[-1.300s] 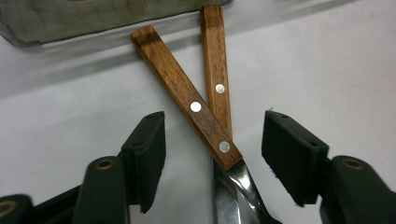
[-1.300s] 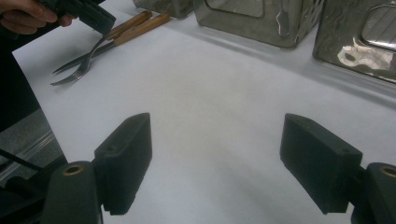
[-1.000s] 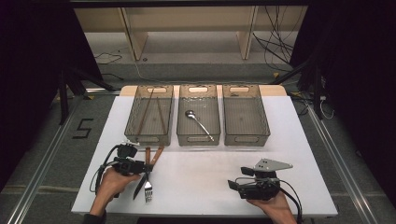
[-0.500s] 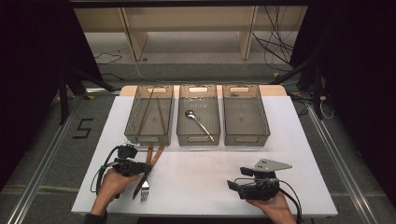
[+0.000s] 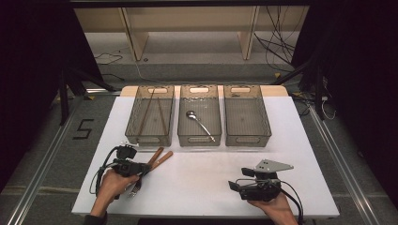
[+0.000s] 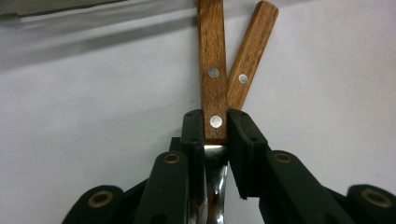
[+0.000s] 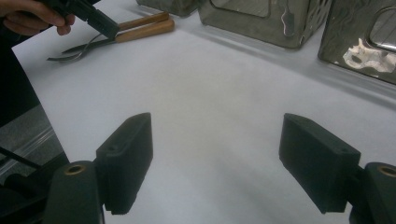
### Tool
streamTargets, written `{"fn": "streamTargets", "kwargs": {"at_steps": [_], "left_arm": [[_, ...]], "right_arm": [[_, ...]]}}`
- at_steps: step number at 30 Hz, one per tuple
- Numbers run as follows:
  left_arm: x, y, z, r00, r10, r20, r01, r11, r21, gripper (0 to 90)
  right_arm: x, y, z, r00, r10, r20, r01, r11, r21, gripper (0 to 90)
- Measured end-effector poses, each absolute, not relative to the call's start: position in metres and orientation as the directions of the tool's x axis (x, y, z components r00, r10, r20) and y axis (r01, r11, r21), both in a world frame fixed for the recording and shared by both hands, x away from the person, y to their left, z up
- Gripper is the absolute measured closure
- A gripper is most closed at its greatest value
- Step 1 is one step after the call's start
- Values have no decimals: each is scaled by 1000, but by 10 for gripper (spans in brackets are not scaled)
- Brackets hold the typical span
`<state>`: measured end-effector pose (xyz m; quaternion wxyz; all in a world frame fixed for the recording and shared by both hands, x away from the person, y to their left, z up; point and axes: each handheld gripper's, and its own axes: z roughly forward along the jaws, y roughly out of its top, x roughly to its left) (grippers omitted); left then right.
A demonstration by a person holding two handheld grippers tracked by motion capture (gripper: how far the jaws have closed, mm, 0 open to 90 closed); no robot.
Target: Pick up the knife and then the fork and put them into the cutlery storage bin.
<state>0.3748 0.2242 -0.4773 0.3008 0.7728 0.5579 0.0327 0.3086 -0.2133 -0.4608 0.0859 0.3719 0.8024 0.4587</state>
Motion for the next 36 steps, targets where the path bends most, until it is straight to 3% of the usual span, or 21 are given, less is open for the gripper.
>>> {"fn": "streamTargets", "kwargs": {"at_steps": [24,36], "left_arm": [[364,221,-457,467,835,-290,777,-232,585,770],[354,180,-446,626,700,-344,730,-371,574,769]], "right_arm": [[308,-213,-459,-711,672,209,515,294,806,271],[304,-207,-447,-744,647,168,446,293,846,271]]}}
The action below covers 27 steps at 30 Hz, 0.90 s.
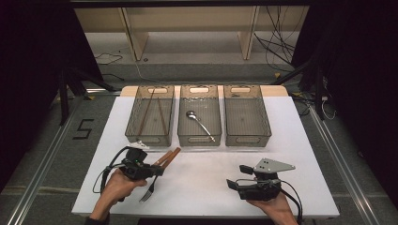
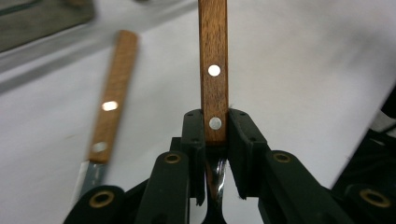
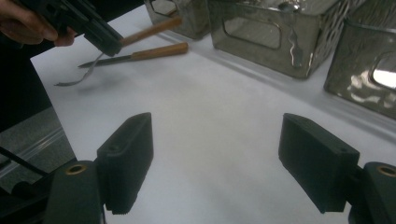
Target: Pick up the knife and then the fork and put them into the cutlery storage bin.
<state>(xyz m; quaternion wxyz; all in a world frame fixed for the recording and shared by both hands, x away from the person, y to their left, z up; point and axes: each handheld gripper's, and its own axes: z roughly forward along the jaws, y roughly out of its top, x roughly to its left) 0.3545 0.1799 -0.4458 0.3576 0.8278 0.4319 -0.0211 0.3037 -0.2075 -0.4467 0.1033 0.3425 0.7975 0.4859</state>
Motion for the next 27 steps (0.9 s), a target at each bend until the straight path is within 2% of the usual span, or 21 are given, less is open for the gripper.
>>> {"fn": "streamTargets", "kwargs": {"at_steps": [8,18,27], "left_arm": [[354,141,-446,712,595,-374,686,-473,553,769],[351,110,-445,767,520,-376,636,-541,550,769],[346,99,-446,786,489,-378,616,-576,537,769]], "right_arm": [[294,-195,-436,-808,587,52,327,373,869,266],[287,-173,-434,-853,515,-88,207,488,848,266],[275,-144,-438,-849,415,-328,20,645,764,269]]}}
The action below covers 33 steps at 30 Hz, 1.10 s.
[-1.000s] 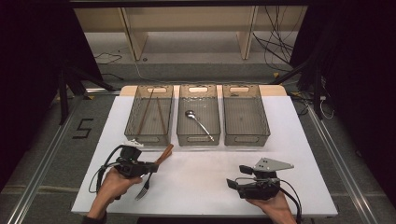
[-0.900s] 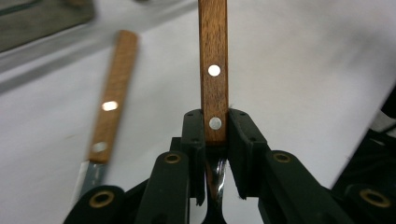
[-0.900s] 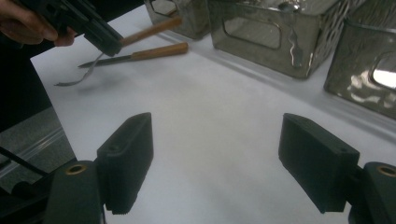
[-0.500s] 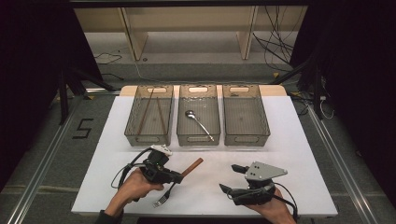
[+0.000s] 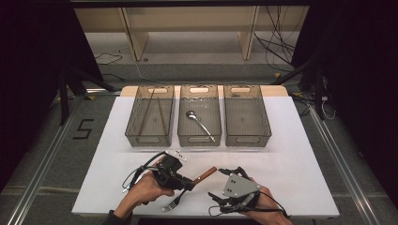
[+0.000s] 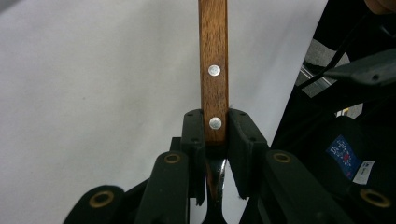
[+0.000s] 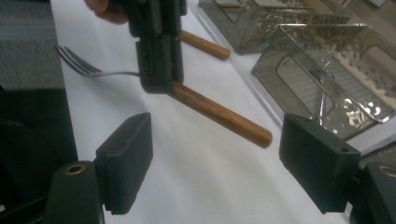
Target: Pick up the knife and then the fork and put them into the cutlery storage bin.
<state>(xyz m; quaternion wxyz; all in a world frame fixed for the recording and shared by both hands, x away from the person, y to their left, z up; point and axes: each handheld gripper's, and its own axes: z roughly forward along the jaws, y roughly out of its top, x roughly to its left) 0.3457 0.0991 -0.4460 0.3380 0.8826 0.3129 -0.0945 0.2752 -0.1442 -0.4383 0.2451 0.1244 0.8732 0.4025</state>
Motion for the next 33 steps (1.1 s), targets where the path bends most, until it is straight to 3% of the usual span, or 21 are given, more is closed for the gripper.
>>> {"fn": "streamTargets", "kwargs": {"at_steps": [12,13,19,33], "left_arm": [[340,91,-445,807,453,-380,591,-615,522,769],[339,91,-444,815,442,-374,579,-628,520,769],[337,89,-443,822,425,-379,569,-644,511,768],[334,86,-442,826,411,-386,561,-658,502,768]], "right_arm": [[260,-118,-453,-736,245,-630,-214,800,561,355],[258,-113,-458,-697,180,-694,-265,835,483,377],[256,-106,-465,-644,79,-761,-339,862,377,473],[249,-97,-479,-538,-21,-843,-408,881,239,637]]}}
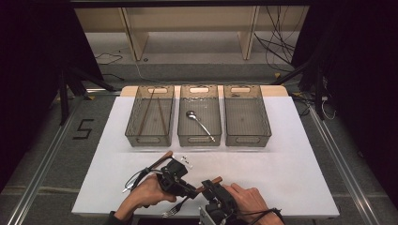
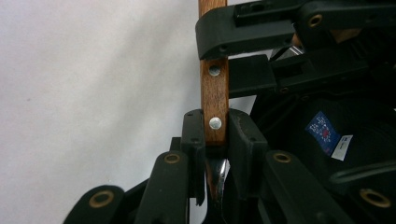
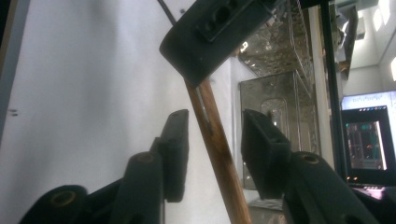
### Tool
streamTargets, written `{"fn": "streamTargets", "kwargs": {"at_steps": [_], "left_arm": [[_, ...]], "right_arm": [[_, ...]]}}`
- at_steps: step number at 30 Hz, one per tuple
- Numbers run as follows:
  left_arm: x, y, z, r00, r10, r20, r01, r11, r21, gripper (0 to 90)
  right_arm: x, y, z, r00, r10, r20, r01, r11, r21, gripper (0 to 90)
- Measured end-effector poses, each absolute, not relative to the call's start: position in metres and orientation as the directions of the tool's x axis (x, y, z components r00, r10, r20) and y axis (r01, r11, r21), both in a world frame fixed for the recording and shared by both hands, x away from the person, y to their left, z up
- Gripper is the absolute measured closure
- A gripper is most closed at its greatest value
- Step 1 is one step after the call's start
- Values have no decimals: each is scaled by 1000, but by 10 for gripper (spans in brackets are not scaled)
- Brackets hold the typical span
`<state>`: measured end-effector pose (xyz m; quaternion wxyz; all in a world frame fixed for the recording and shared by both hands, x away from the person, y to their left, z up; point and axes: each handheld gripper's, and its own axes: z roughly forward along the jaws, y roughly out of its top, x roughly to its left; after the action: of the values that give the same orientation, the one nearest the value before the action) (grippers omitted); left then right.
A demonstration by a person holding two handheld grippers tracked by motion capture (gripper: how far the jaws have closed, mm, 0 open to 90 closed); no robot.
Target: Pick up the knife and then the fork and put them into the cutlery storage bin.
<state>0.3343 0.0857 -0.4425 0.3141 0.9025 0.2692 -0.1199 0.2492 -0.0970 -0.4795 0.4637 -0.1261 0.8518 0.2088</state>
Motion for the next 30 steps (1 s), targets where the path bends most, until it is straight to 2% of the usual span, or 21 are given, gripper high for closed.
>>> {"fn": "streamTargets", "kwargs": {"at_steps": [14,21,30], "left_arm": [[335,86,-443,819,394,-417,567,-663,489,766],[336,88,-440,819,395,-416,569,-653,500,748],[344,116,-425,799,473,-372,599,-569,564,565]], "right_arm": [[243,-93,-486,-465,-135,-875,-471,874,116,804],[243,-93,-485,-453,-150,-879,-475,875,95,812],[250,-99,-484,-481,-125,-868,-439,891,114,812]]}}
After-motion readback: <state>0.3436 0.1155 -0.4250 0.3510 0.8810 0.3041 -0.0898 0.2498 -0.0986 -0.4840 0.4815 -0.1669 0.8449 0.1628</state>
